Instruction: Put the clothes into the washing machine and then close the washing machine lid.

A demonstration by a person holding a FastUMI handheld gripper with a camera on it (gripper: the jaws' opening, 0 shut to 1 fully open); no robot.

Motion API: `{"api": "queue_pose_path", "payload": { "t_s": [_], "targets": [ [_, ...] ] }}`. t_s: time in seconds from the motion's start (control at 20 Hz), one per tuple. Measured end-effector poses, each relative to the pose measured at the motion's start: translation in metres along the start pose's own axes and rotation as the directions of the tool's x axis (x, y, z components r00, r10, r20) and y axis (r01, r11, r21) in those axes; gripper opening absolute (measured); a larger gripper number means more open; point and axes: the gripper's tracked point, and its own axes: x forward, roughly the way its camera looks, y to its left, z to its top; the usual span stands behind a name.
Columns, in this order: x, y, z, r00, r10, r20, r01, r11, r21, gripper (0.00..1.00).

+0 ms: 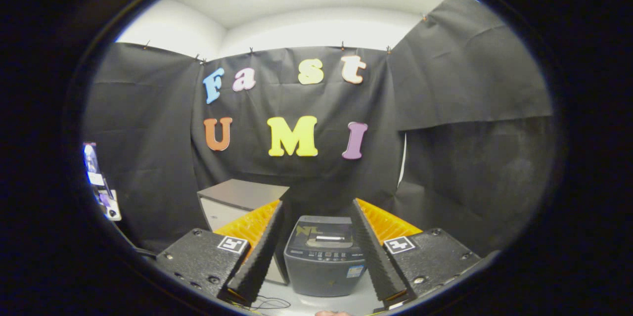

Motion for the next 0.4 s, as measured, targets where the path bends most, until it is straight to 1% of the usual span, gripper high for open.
{"api": "queue_pose_path", "payload": {
  "t_s": [0.05,0.25,0.4],
  "targets": [
    [-0.007,0.003,0.001,1.0,-0.004,0.011,0.004,1.0,-0.009,0.91],
    [-0.032,0.015,0.011,0.999,-0.008,0.046,0.008,1.0,-0.014,0.92],
    [-0.042,0.025,0.013,0.997,-0.011,0.071,0.012,1.0,-0.002,0.98]
  ]
}}
